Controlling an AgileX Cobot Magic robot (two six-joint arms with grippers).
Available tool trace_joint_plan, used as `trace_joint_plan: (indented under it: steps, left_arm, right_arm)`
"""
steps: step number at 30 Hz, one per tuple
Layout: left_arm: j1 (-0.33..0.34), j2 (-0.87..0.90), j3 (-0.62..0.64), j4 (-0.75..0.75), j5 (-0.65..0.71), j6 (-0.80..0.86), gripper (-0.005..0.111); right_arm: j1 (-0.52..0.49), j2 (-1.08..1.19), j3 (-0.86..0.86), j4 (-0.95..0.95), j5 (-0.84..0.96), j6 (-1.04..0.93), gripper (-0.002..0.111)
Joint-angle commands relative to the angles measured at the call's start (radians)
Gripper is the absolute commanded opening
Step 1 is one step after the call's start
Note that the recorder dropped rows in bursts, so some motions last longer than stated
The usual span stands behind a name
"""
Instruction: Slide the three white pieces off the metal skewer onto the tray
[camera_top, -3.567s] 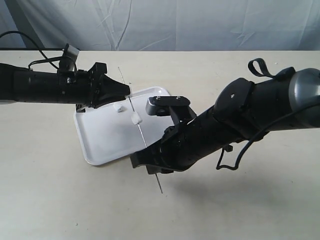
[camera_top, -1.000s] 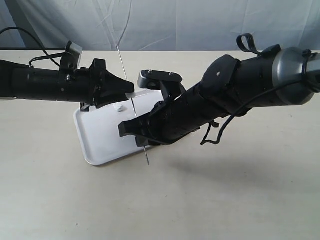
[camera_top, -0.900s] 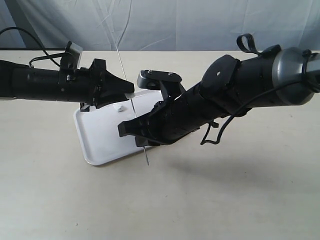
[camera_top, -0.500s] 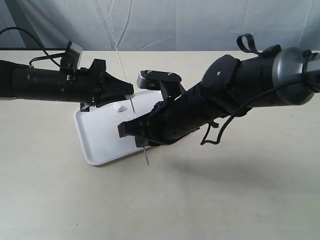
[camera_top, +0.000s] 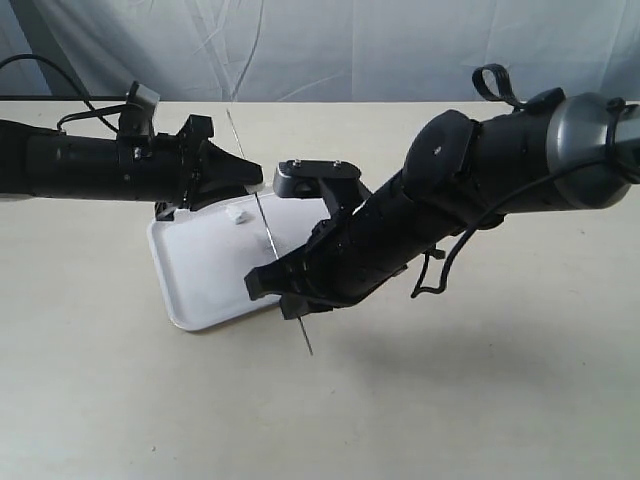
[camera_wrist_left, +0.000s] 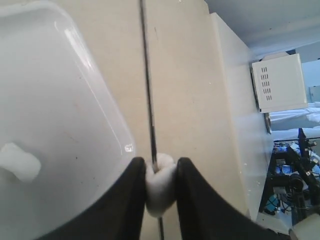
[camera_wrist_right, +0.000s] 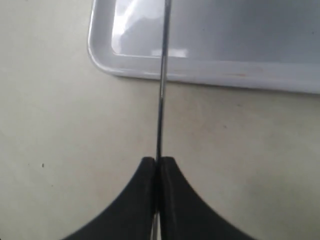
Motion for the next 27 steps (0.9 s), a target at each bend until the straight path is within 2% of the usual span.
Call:
trace_joint_plan:
  steps: [1,12,18,25,27]
  left_arm:
    - [0.000,0.002,-0.004,-0.032,-0.076,0.006,0.022]
    - [0.000,0.002,-0.004,-0.032,-0.197,0.006,0.022]
    - [0.000,0.002,-0.004,-0.032,-0.277,0.006,0.022]
    - [0.000,0.002,-0.004,-0.032,-0.304,0.011,0.022]
    - [0.000,0.002,-0.004,0.012,-0.300,0.011,0.028]
  right_arm:
    - [-0.001,-0.002,0.006,-0.165,0.089,0.107,-0.001]
    - [-0.003,-0.002,0.006,-0.385,0.304,0.252,-0.001]
    - [-0.003,-0.011,0.006,-0.578,0.431,0.383,-0.001]
    - [-0.003,-0.073,0.006,-0.834,0.422,0.548,-0.001]
    - [-0.003,-0.076,0.006,-0.867,0.386,0.582,-0.001]
